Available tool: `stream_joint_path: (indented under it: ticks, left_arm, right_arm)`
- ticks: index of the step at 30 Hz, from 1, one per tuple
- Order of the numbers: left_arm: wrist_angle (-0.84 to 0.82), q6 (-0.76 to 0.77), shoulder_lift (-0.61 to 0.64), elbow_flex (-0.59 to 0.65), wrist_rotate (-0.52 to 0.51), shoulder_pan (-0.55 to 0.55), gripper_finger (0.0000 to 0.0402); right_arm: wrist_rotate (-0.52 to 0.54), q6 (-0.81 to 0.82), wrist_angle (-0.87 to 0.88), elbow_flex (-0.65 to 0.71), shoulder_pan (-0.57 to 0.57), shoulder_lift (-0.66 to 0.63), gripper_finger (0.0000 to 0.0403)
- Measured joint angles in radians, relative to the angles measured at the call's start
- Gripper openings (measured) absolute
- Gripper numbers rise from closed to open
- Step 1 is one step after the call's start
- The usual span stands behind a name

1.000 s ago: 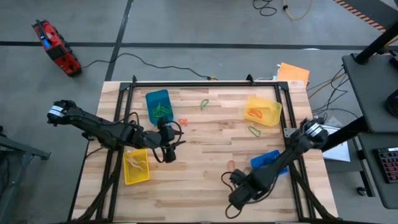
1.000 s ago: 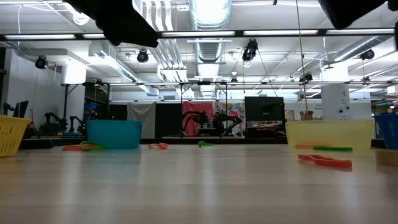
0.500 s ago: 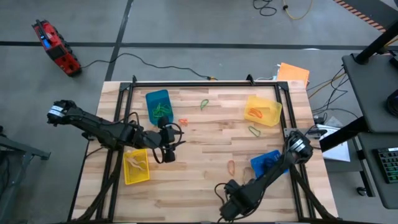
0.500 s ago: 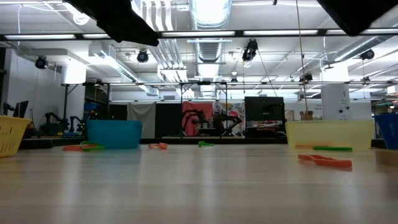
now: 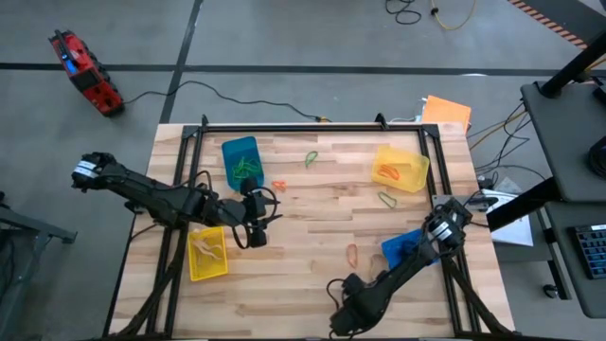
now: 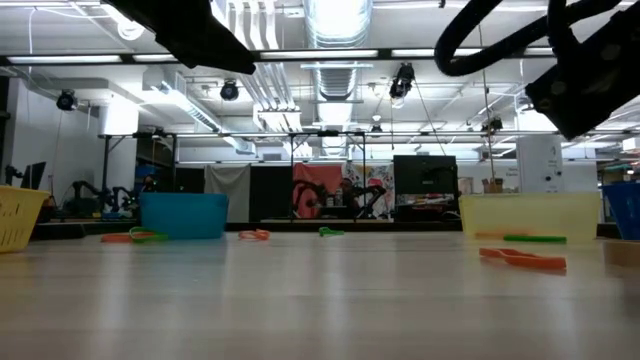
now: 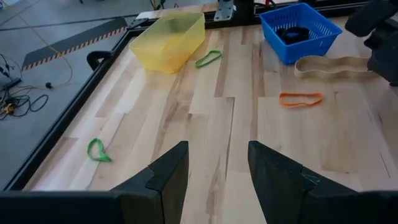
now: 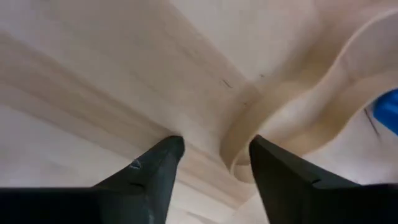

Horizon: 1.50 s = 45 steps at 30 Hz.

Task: Sort rubber bands into baskets
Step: Put the brown rubber band into the bottom yellow bin

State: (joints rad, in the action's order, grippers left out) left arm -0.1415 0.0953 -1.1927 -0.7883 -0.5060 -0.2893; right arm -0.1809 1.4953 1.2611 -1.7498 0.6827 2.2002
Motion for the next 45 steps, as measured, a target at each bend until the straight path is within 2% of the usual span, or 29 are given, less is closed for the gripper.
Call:
stream_joint_path:
  ticks: [3,10,15,20,24,29,34,40,45]
  left_arm:
    - [0.0,0.013,0.0,0.0,0.0,0.0,0.0151]
    - [0.001,0.042,0.0,0.0,0.021,-0.009,0.0151]
    - [0.016,0.045,0.0,0.006,0.038,-0.027,0.0151]
    - [0.062,0.041,0.0,0.022,0.111,-0.04,0.0151]
    - [0.113,0.034,0.0,0.043,0.195,-0.047,0.0151]
    - [0.364,-0.036,0.0,0.119,0.302,-0.075,0.0151]
    - [0.651,-0.072,0.0,0.211,0.428,-0.107,0.0151]
    - [0.71,0.007,-0.004,0.254,0.441,-0.145,0.0151]
    - [0.753,0.03,-0.077,0.241,0.441,-0.177,0.0151]
  right_arm:
    - [0.001,-0.041,-0.027,0.0,0.0,0.004,0.015]
    - [0.026,-0.112,-0.061,0.0,0.001,0.001,0.0021]
    - [0.041,-0.179,-0.059,0.002,0.002,-0.012,0.001]
    - [0.068,-0.314,-0.069,-0.016,0.01,-0.073,0.0009]
    - [0.162,-0.462,-0.137,-0.028,0.014,-0.145,0.0009]
    - [0.308,-0.718,-0.367,-0.013,-0.019,-0.21,0.0009]
    - [0.36,-0.999,-0.476,-0.007,-0.061,-0.229,0.0009]
    - [0.362,-1.263,-0.514,-0.003,-0.128,-0.231,0.0009]
    - [0.361,-1.429,-0.546,-0.006,-0.177,-0.235,0.0009]
